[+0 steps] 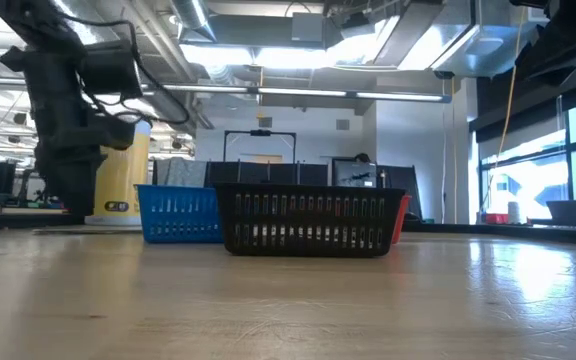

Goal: Pick & Place Travel size toiletries
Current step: Put the black comb into the blue bin

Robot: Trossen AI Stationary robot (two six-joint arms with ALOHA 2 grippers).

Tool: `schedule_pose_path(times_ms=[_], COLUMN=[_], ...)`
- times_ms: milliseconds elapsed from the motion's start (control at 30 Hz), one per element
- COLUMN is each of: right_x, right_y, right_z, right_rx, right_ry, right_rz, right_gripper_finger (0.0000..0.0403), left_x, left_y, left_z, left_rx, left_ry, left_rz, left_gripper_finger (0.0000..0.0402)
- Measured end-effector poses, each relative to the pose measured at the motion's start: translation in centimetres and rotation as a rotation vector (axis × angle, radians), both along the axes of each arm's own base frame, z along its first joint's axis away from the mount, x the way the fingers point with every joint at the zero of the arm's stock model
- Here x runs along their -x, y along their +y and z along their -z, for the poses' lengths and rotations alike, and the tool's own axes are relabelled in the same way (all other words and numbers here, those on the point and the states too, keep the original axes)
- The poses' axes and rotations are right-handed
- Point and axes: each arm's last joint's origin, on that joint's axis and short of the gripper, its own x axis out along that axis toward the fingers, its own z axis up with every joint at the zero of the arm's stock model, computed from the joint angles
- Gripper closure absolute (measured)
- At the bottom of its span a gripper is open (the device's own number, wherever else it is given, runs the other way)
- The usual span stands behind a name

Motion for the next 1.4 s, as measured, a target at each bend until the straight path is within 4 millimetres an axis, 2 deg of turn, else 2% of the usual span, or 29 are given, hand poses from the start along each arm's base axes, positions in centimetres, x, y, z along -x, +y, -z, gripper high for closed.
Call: schedule_pose_path(times_ms=[467, 733, 1400], right_x=[0.0, 0.0, 0.0], right_y=[0.0, 0.0, 0.0], right_z=[0.0, 0.0, 0.0], right_rx=[0.0, 0.0, 0.0], right_ry=[0.0, 0.0, 0.0], right_rz=[0.0, 0.0, 0.0], right_gripper_finger=[0.0342, 0.0351, 0.0312], left_x=[-0.8, -0.9, -0.7], left_y=[0.2, 0.2, 0.1], left_z=[2.4, 2.6, 2.7], left_rx=[0.054, 0.088, 0.101], left_ry=[0.186, 0.195, 0.205], left_rz=[0.005, 0.009, -0.043], left_gripper_finger=[0.0134, 0.0137, 0.0259])
